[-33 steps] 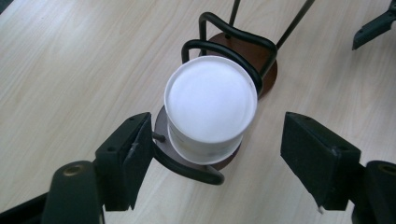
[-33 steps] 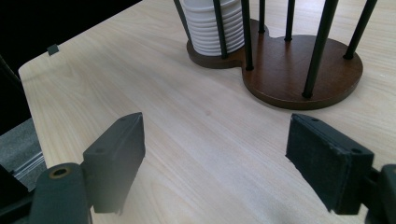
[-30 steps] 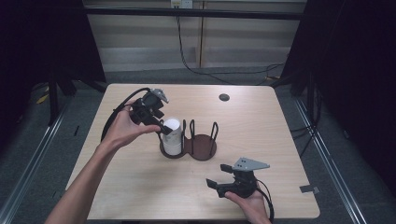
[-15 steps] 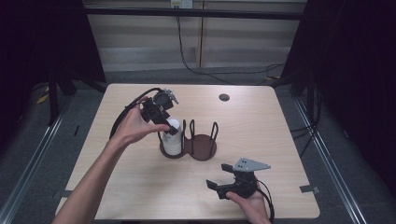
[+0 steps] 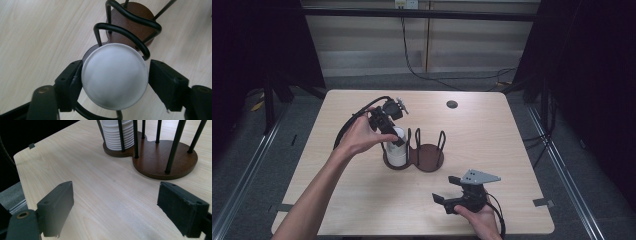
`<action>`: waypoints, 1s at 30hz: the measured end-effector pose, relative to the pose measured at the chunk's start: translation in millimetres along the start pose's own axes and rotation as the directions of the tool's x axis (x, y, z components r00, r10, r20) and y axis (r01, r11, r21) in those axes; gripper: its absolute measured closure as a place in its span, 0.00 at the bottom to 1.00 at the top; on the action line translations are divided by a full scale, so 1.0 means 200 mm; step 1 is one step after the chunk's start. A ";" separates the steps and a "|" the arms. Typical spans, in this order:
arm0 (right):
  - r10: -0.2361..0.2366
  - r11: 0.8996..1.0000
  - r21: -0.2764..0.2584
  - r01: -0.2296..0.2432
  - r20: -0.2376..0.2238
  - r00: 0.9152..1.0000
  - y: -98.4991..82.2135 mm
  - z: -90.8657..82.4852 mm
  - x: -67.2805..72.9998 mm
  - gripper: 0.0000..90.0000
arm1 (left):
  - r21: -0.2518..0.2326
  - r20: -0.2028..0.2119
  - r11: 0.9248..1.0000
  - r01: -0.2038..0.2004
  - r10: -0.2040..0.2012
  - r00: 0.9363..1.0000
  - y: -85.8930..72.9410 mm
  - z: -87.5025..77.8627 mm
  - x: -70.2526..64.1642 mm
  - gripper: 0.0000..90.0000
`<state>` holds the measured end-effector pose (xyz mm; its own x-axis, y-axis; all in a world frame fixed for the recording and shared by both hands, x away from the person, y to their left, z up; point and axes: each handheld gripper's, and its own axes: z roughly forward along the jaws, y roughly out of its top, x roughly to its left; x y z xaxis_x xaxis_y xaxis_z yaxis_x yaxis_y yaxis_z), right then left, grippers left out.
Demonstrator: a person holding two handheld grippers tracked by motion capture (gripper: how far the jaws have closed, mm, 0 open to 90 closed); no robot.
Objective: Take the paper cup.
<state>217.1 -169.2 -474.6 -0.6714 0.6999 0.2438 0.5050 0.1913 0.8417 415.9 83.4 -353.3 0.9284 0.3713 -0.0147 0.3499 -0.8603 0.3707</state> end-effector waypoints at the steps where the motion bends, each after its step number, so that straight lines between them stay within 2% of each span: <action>1: 0.001 1.000 0.000 -0.001 -0.001 1.000 0.00 0.00 0.00 0.15 | 0.002 0.001 1.000 -0.001 0.001 1.000 0.00 0.00 0.00 0.35; 4: -0.004 1.000 -0.004 0.004 -0.001 1.000 0.00 0.00 0.00 0.15 | 0.029 0.001 0.999 -0.013 0.013 1.000 0.00 0.01 0.00 0.36; 5: -0.003 1.000 -0.004 0.003 0.000 1.000 0.00 0.00 0.00 0.15 | 0.022 -0.008 1.000 -0.011 0.011 1.000 0.00 0.01 0.00 0.37; 6: -0.001 1.000 -0.002 0.001 0.000 1.000 0.00 0.00 0.00 0.15 | 0.042 0.001 0.999 -0.013 0.013 1.000 0.00 0.01 0.00 0.37; 12: 0.002 1.000 0.001 -0.002 -0.001 1.000 0.00 0.00 0.00 0.15 | 0.034 0.012 0.999 0.007 -0.008 1.000 0.00 0.01 0.01 0.38; 14: 0.002 1.000 0.001 -0.002 -0.001 1.000 0.00 0.00 0.00 0.15 | 0.030 0.007 1.000 0.004 -0.004 1.000 0.00 0.01 0.01 0.38; 16: 0.003 1.000 0.002 -0.003 -0.001 1.000 0.00 0.00 0.00 0.15 | 0.058 0.015 0.998 -0.009 0.008 1.000 0.01 0.00 0.01 0.38; 19: 0.005 1.000 0.005 -0.005 -0.005 1.000 0.00 0.00 0.00 0.15 | 0.047 0.003 0.999 -0.005 0.005 1.000 0.01 0.00 0.00 0.39; 20: 0.009 1.000 0.010 -0.009 -0.007 1.000 0.00 0.00 0.00 0.15 | 0.046 0.003 0.999 0.007 -0.007 1.000 0.01 0.00 0.00 0.39; 25: 0.009 1.000 0.011 -0.009 -0.009 1.000 0.00 0.00 0.00 0.15 | 0.061 0.006 0.998 0.000 -0.001 1.000 0.02 -0.01 0.01 0.39; 30: 0.009 1.000 0.011 -0.009 -0.008 1.000 0.00 0.00 -0.01 0.15 | 0.056 0.008 0.998 -0.002 0.002 1.000 0.02 -0.01 0.01 0.39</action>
<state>217.7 -169.7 -475.7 -0.6712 0.6961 0.2550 0.5167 0.1926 0.8342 418.5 81.5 -350.1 0.9301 0.3668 -0.0209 0.3541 -0.8795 0.3179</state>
